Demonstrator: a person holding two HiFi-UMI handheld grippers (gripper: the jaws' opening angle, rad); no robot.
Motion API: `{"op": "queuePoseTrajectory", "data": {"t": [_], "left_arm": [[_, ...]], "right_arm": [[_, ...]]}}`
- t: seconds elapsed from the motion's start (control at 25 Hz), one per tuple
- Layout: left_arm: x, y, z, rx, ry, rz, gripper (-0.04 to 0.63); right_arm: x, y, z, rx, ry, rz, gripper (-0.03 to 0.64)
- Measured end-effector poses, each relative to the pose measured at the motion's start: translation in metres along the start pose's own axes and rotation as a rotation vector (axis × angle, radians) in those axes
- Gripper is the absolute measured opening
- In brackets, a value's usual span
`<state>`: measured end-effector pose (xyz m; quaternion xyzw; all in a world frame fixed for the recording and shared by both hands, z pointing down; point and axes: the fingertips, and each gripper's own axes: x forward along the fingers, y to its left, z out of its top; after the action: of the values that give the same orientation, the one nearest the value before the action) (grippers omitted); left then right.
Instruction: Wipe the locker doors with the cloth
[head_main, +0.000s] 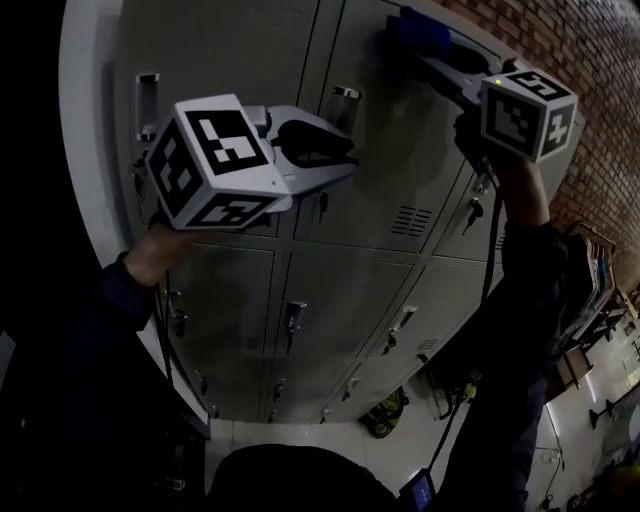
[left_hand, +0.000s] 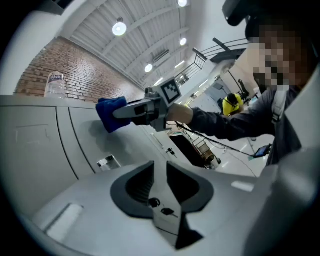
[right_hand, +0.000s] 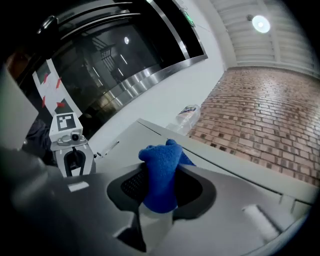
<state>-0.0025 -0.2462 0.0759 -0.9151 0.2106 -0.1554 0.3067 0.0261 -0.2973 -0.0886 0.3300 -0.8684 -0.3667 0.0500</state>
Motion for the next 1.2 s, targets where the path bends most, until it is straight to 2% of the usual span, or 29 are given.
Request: {"op": "queuePoseTrajectory", "data": {"t": [0.24,0.36,0.56,0.8,1.2], "left_arm": [[-0.019,-0.007,-0.007,0.004,0.016,0.017,0.056],[-0.023,-0.006,-0.012,-0.003,0.018,0.024,0.057],[-0.020,-0.004,-0.018,-0.024,0.013,0.019,0.056],[-0.006,-0.006,-0.013,-0.011,-0.007,-0.007,0.056],[0.030,-0.014,-0.005,-0.011,-0.041,-0.072,0.056]], "right_arm": [[0.048,0.044,0.004,0.054,-0.032,0.114,0.123],[0.063,0.055,0.002,0.059,-0.024,0.141,0.123],[0.062,0.049,-0.003,0.071,-0.013,0.130,0.122],[0.045,0.034,-0.016,0.055,0.021,0.096,0.123],[0.003,-0.003,-0.046,0.069,0.085,0.013,0.123]]}}
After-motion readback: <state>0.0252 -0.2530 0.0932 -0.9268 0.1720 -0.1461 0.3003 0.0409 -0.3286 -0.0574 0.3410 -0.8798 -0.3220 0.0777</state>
